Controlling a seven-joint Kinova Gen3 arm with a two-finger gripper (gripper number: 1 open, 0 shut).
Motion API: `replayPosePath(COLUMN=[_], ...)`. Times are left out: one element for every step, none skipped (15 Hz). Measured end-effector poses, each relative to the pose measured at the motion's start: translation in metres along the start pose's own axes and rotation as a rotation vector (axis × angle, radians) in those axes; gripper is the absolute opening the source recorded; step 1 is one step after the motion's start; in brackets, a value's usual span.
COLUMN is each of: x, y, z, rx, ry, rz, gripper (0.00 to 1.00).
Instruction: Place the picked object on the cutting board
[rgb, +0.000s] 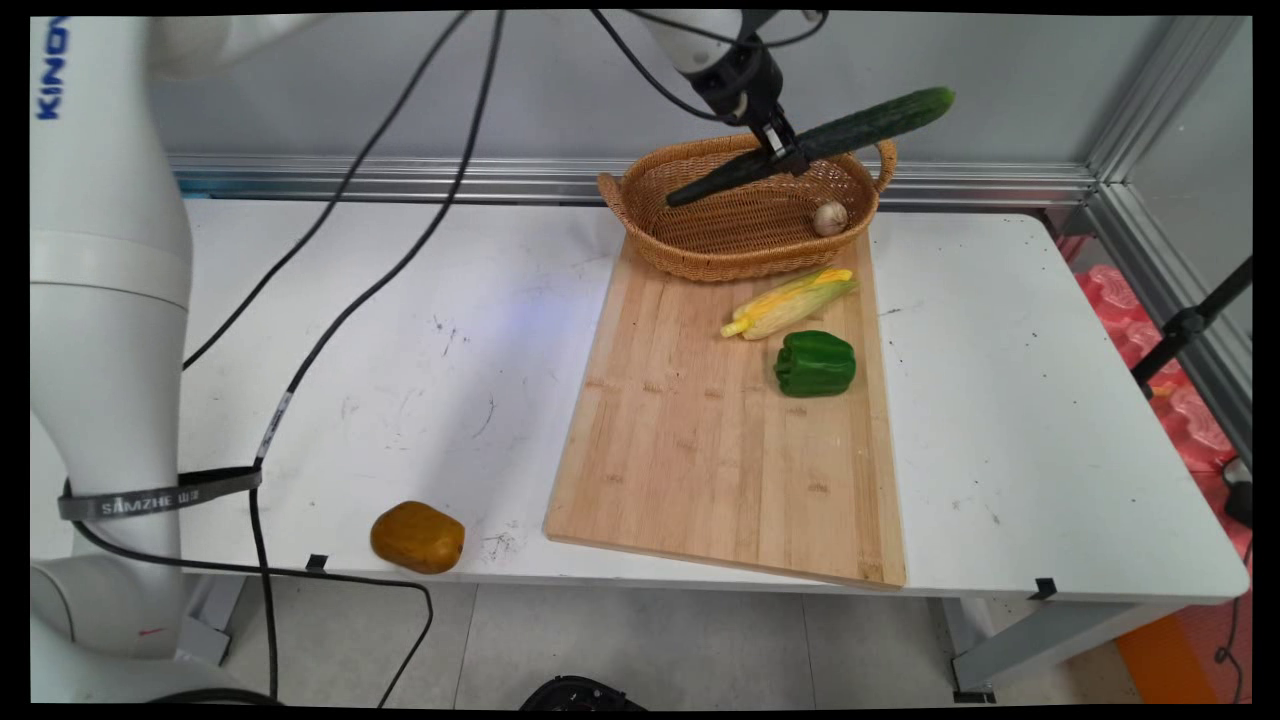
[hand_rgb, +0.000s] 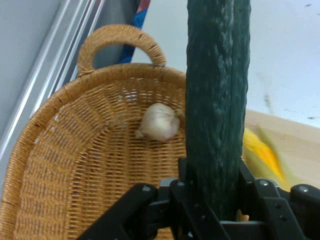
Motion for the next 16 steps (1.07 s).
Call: replayPosePath(x=[0.001,0.001,-0.001,-0.002,-0.004,-0.008,-0.011,-0.015,-0.02,-0.024,-0.028,-0.033,-0.038,-0.042,-0.046,-0.048], y=[0.006,0.013,0.022,0.031,0.04,0.05,0.06,0.068,0.077,0.085,0.09,0.099,0.106,0.113,0.12,0.125], z=[-0.01,-0.021,-0.032,-0.041,-0.05,-0.06,-0.069,-0.076,-0.084,-0.09,-0.094,-0.099,-0.104,-0.106,-0.108,-0.109], rx=[-0.008,-0.02,-0.035,-0.051,-0.07,-0.091,-0.112,-0.131,-0.152,-0.169,-0.181,-0.201,-0.22,-0.237,-0.252,-0.262], ry=[-0.001,-0.005,-0.011,-0.016,-0.024,-0.033,-0.043,-0.053,-0.065,-0.076,-0.084,-0.097,-0.11,-0.12,-0.13,-0.137], rz=[0.001,0.002,0.003,0.005,0.01,0.017,0.027,0.037,0.051,0.065,0.076,0.1,0.125,0.153,0.182,0.202], gripper=[0.0,0.0,0.0,0.0,0.0,0.0,0.0,0.0,0.0,0.0,0.0,0.0,0.0,0.0,0.0,0.0])
